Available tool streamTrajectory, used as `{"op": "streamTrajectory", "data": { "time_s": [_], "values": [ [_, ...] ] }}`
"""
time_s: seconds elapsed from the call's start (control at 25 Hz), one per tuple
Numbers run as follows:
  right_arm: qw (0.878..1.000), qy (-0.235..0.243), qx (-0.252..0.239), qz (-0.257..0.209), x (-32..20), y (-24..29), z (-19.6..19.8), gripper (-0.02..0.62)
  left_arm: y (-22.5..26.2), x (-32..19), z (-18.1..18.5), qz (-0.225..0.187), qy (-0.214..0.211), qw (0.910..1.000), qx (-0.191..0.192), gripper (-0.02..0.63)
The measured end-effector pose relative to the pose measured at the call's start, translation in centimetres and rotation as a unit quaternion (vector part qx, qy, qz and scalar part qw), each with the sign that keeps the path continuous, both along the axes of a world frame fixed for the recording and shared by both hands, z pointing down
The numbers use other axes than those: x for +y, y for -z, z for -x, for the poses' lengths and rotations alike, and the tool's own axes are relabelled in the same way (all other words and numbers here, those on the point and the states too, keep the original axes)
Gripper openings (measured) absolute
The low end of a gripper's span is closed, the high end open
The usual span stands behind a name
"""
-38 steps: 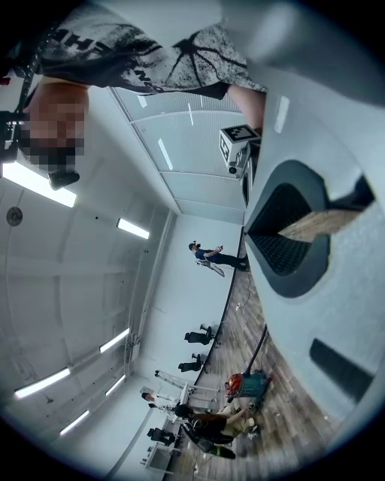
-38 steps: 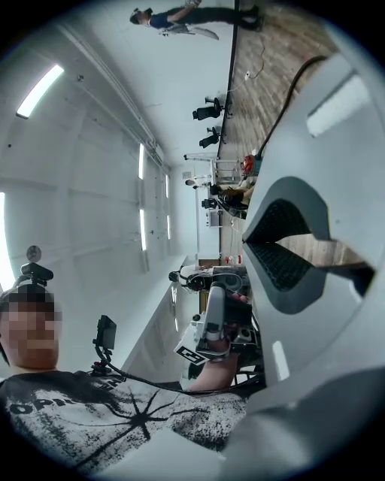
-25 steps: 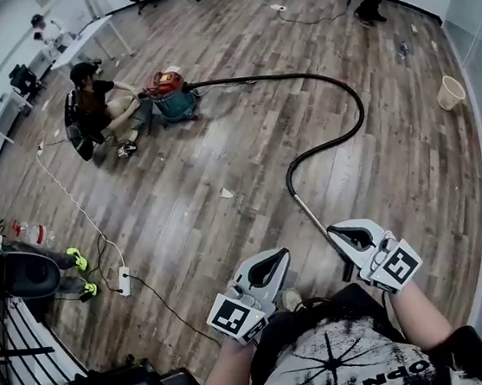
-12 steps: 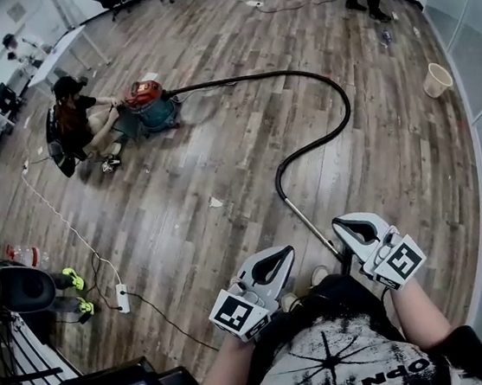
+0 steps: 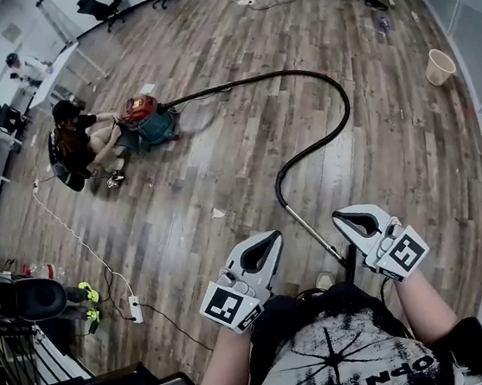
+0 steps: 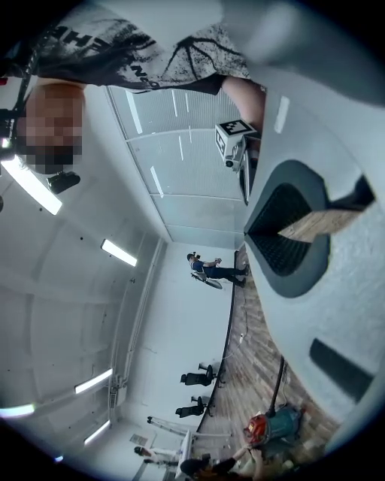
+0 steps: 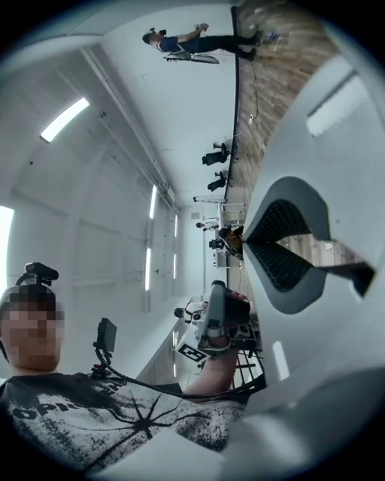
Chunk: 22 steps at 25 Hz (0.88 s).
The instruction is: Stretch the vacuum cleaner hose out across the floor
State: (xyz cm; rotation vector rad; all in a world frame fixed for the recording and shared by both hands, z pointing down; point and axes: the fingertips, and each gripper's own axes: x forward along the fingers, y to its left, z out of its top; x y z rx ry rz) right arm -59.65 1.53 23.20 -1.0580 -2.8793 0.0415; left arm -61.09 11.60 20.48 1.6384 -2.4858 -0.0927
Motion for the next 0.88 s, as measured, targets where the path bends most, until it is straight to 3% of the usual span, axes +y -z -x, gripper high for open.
{"op": "streamTrajectory", "data": {
  "time_s": [0.52,0.88],
  "values": [
    [0.995,-0.092,0.034,-0.001,-5.6,-4.1,0.7,0.008,-3.0,-6.1,3.4,0.022,-0.101,0.9944,0.021,0.002],
    [0.978,-0.204,0.053,-0.013,-4.4,-5.8,6.7,0.008,-5.4,-6.4,10.3,0.026,-0.222,0.9744,0.019,0.002]
  ]
}}
